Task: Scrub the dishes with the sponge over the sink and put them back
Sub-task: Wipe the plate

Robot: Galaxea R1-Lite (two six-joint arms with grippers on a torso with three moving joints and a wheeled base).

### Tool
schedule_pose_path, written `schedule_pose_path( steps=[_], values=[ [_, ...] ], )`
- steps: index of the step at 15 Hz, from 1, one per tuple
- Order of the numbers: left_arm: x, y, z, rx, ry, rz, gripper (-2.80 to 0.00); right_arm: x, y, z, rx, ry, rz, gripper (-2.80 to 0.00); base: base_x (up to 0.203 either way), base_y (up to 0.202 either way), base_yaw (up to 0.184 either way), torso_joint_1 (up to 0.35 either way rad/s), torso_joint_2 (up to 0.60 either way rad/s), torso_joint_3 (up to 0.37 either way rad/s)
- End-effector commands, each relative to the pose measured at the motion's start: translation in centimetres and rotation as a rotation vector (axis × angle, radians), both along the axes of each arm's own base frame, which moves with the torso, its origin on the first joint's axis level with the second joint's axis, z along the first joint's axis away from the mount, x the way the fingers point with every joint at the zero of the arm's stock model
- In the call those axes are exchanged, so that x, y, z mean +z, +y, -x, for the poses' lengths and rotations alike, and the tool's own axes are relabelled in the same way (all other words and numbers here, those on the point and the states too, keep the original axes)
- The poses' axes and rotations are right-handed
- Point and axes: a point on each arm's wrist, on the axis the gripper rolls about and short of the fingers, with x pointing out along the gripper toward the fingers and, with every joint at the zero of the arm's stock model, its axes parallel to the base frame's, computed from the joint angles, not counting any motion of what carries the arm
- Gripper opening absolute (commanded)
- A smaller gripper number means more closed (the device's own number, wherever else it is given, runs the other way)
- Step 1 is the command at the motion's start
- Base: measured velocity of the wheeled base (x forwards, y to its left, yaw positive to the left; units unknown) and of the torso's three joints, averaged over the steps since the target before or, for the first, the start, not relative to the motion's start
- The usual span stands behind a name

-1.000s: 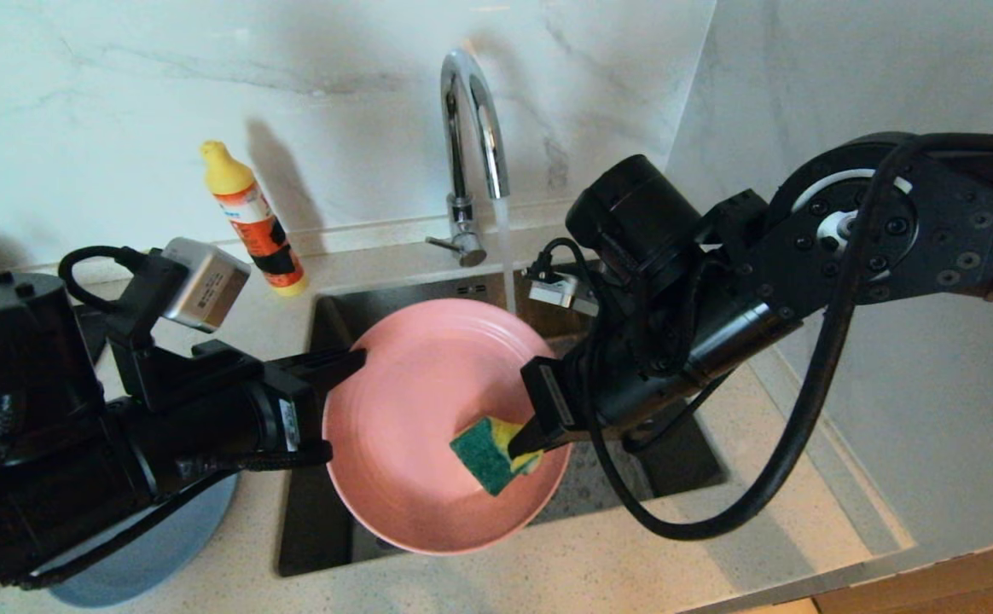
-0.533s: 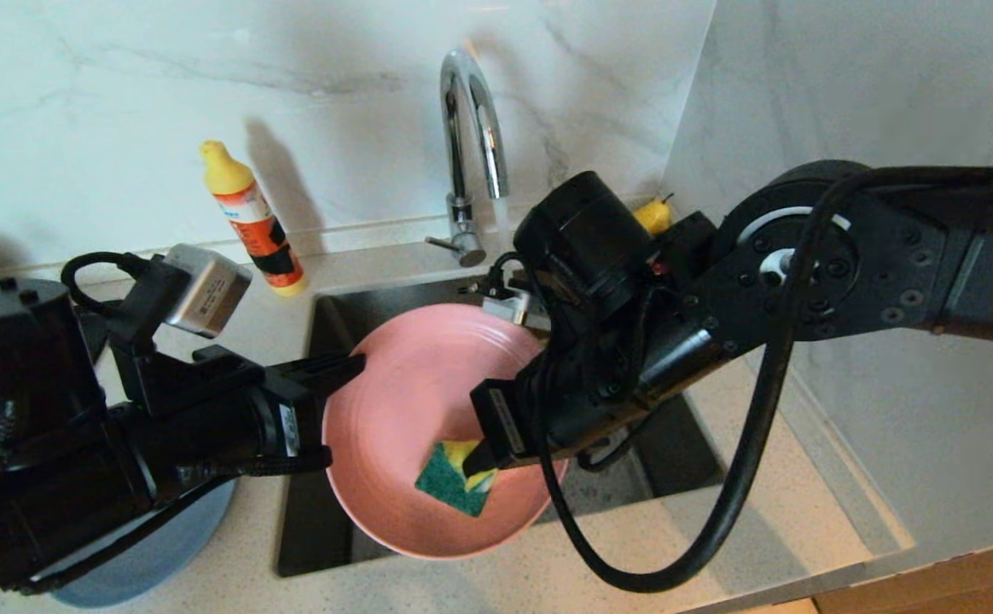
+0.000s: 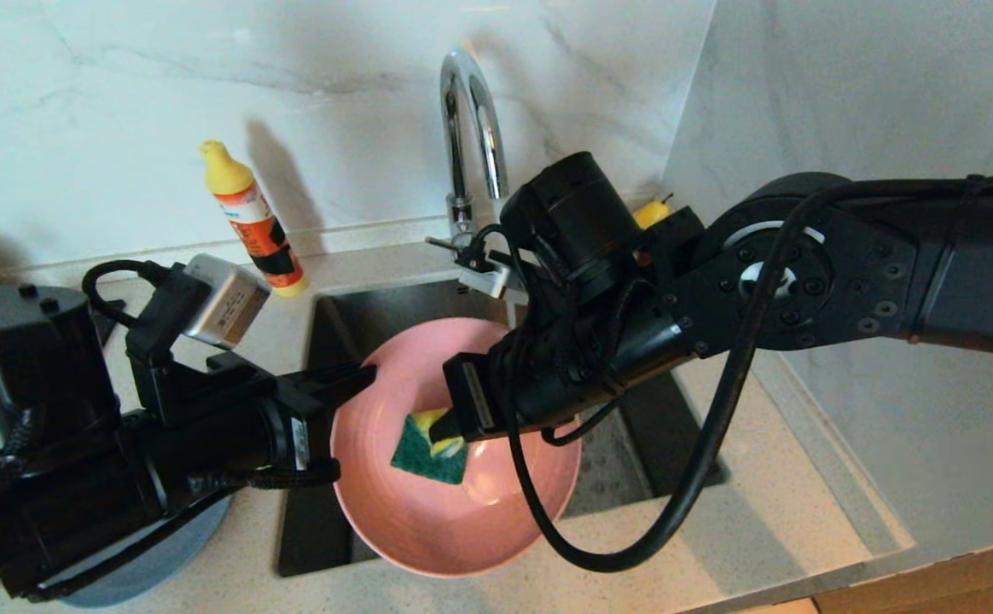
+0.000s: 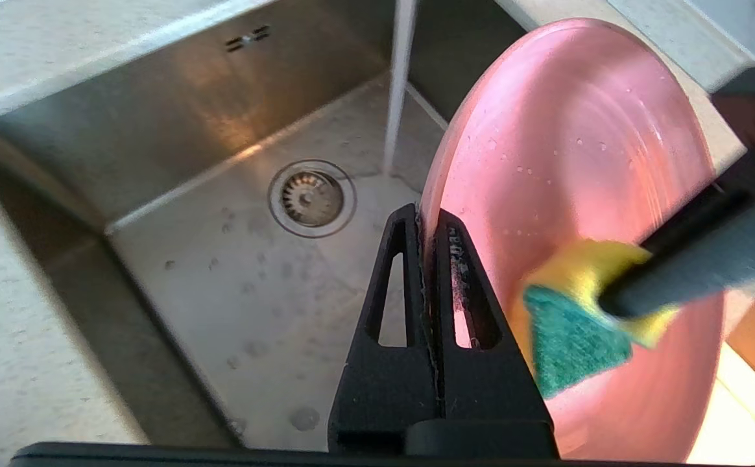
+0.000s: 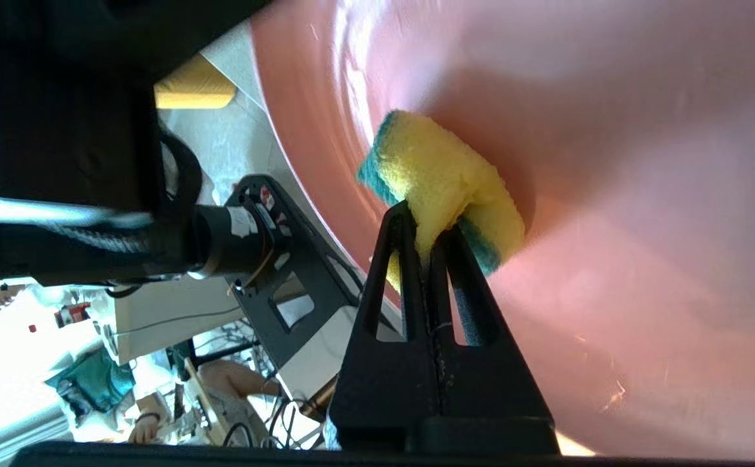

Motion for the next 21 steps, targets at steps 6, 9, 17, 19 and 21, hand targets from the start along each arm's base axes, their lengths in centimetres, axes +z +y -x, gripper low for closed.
schedule_pose_path(
  steps=[6,9,17,19,21],
  values=[
    [-0.4,-0.2,0.2,-0.012,0.006,-0.001,-2.80,1.5,-2.3,-1.2,-0.059,-0.028,-0.032,-2.80,0.000,0.000,0.000,0.000,0.00,0.000],
    [-0.3,-0.1,0.3,-0.012,0.003,0.002,-2.80,2.3,-4.2,-1.5,-0.096,-0.018,-0.016,-2.80,0.000,0.000,0.000,0.000,0.00,0.000],
    [0.9,0.0,0.1,0.009,-0.035,0.030,-2.80,0.7,-4.2,0.3,-0.067,0.095,0.103,-2.80,0.000,0.000,0.000,0.000,0.00,0.000],
    [1.0,0.0,0.0,0.008,-0.037,0.032,-2.80,0.0,-3.7,0.7,-0.048,0.110,0.122,-2.80,0.000,0.000,0.000,0.000,0.00,0.000],
    [1.1,0.0,0.0,0.008,-0.039,0.033,-2.80,-0.5,-2.6,1.3,-0.019,0.115,0.132,-2.80,0.000,0.000,0.000,0.000,0.00,0.000]
  ],
)
